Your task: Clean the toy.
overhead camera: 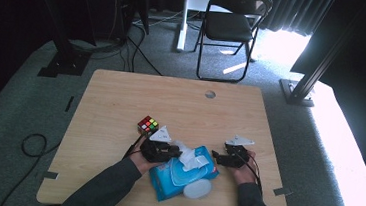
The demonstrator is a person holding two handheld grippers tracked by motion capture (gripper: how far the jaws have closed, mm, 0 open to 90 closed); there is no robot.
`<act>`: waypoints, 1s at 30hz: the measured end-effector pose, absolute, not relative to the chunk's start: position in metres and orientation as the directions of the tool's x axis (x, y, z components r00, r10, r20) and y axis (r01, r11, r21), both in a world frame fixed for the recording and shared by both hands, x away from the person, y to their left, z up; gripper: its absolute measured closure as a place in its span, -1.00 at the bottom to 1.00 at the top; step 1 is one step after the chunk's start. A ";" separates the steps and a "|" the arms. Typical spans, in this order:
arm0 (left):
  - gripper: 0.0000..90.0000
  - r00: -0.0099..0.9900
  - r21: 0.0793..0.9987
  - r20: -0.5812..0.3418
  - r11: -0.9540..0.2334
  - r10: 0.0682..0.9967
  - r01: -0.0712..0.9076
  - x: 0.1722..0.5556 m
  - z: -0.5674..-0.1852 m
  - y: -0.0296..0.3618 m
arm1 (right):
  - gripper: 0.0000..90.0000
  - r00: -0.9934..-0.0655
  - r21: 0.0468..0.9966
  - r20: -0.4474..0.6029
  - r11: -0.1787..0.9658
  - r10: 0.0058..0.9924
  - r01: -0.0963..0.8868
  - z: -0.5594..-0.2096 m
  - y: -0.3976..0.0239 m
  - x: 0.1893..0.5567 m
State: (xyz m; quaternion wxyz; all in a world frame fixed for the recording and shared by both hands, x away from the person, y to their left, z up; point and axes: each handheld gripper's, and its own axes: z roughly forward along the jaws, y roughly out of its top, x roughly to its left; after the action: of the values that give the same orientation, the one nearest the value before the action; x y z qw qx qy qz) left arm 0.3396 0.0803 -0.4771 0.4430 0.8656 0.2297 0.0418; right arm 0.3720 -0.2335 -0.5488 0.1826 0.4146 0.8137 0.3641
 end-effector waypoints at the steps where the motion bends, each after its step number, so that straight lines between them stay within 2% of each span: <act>1: 0.50 0.890 0.784 -0.137 -0.501 0.435 0.367 0.339 -0.478 0.079 | -0.33 -0.589 0.744 0.005 0.391 0.808 0.542 -0.549 -0.233 0.372; 6: 0.28 0.894 0.779 -0.157 -0.504 0.420 0.374 0.340 -0.479 0.075 | -0.34 -0.589 0.744 0.005 0.391 0.808 0.542 -0.549 -0.233 0.372; 19: 0.01 0.897 0.754 -0.150 -0.538 0.417 0.377 0.342 -0.485 0.059 | -0.34 -0.591 0.745 0.003 0.392 0.807 0.540 -0.549 -0.234 0.372; 23: 0.04 0.894 0.747 -0.140 -0.547 0.426 0.378 0.343 -0.486 0.056 | -0.34 -0.590 0.744 0.003 0.392 0.807 0.541 -0.549 -0.234 0.372; 27: 0.22 0.892 0.746 -0.138 -0.547 0.430 0.379 0.344 -0.486 0.054 | -0.34 -0.590 0.744 0.004 0.392 0.807 0.541 -0.549 -0.233 0.372; 30: 0.27 0.892 0.746 -0.142 -0.546 0.429 0.381 0.344 -0.486 0.055 | -0.34 -0.591 0.745 0.004 0.392 0.807 0.540 -0.549 -0.234 0.372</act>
State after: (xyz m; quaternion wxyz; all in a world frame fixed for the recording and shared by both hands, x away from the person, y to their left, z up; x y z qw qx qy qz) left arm 0.3443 0.0546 -0.4858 0.4170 0.8788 0.2304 0.0286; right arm 0.3723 -0.2335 -0.5488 0.1830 0.4138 0.8140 0.3644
